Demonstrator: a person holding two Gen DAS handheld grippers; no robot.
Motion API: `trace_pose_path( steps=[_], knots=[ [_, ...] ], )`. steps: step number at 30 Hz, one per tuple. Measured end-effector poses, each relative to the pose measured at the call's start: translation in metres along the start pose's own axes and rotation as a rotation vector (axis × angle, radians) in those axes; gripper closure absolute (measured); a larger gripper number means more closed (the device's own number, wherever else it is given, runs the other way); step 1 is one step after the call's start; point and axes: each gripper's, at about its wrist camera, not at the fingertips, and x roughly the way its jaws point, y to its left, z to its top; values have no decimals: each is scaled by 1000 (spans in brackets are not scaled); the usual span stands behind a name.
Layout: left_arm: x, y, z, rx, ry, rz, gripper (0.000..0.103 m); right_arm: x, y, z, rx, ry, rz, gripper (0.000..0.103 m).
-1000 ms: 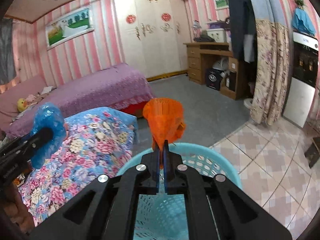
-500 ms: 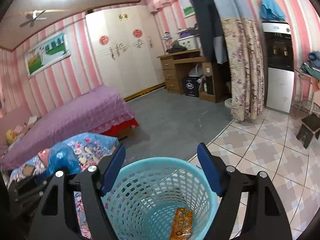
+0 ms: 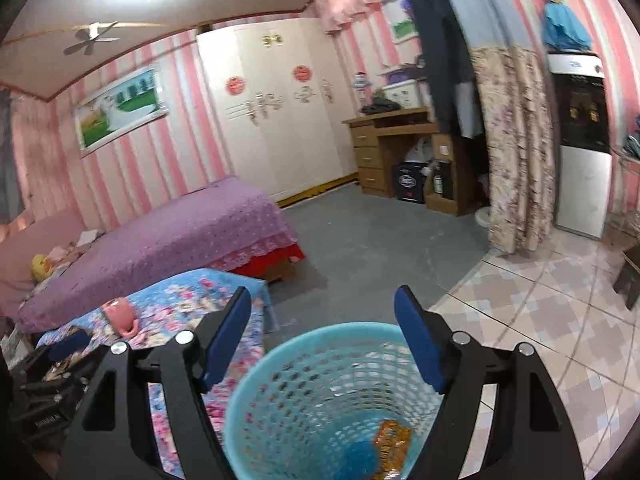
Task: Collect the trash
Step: 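Open both grippers to drop the bags into the blue basket, then grasp the snack wrapper with the left gripper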
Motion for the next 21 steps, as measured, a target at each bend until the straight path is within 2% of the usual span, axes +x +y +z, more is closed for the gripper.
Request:
trace_pose_path(
  steps=[7,10,13,15,18,21],
  knots=[
    [-71,153,-53,-61,27,351,17,11,81,-19,-117,56,139,29],
    [-91,214,-78,-155,62,428,17,12,120,-30,-150,73,212,29],
    [-102,257,-92,-262,57,444,13,11,162,-46,-200,100,268,29],
    [-100,274,-99,-312,67,407,11,11,187,-58,-229,124,307,29],
    [-97,270,-107,-338,87,363,6,13,213,-69,-276,143,325,29],
    [-87,260,-106,-287,91,346,5,14,231,-77,-287,153,336,29]
  ],
)
